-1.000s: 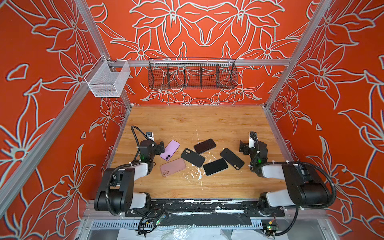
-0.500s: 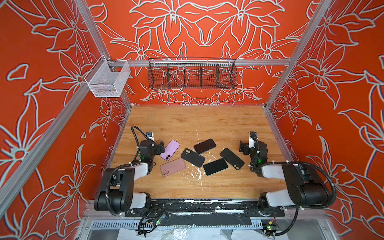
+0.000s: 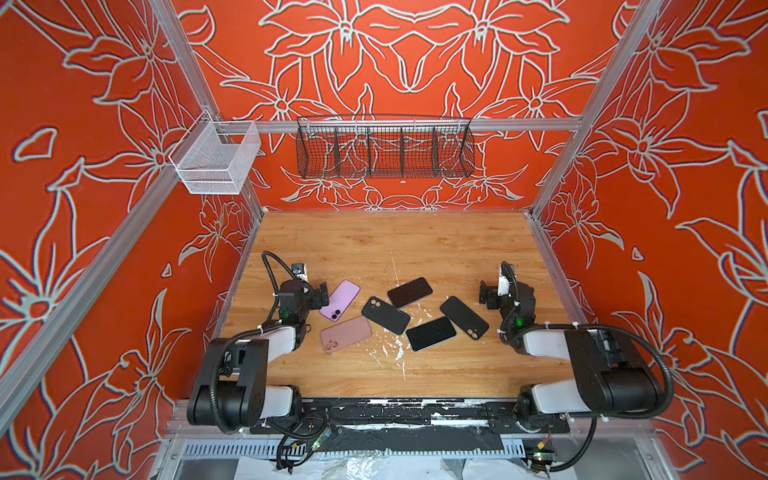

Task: Put the phone into the phone case
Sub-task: 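Raise both grippers from rest and move them toward the phones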

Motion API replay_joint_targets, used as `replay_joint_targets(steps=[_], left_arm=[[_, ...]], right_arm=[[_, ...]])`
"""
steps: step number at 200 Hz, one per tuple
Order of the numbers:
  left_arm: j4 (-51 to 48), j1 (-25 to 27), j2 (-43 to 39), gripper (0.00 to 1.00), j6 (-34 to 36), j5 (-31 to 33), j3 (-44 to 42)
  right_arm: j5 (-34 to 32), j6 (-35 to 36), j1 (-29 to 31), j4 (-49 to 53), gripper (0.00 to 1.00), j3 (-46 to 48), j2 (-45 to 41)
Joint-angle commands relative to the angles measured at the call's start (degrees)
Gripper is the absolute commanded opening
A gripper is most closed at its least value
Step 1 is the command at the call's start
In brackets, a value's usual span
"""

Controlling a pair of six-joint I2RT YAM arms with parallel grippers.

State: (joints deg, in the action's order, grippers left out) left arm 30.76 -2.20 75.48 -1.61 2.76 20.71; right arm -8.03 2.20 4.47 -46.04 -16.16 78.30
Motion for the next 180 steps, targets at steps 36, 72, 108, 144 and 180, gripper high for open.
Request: replay_joint_targets(steps=[36,72,108,144,180], left_arm=[[-31.77,0.05,-22.66,0.97,-2.85,3.73,16.93],[-50.0,0.08,-31.15,0.97,-13.6,-1.88,31.31],[-48.46,0.49,-40.29,0.97,-25.27,-9.31,26.27],[-57.58,0.53,-40.53,0.97,-28.87,-13.71,26.76],[-62.18,0.82,-32.77,0.97,-28.91,-23.93,27.99]], right_arm=[[1.16,-9.84,-0.08,42.75,0.97,-17.3,-23.31],[13.52,-30.56,-0.17,49.59,0.98,-19.58,-34.39],[23.33,-40.06,-0.18,42.08,0.98,-15.82,-42.61],[26.87,-32.33,-0.19,57.97,0.97,-24.4,-36.95],[28.38,-29.27,0.33,67.49,0.97,-27.82,-32.87]])
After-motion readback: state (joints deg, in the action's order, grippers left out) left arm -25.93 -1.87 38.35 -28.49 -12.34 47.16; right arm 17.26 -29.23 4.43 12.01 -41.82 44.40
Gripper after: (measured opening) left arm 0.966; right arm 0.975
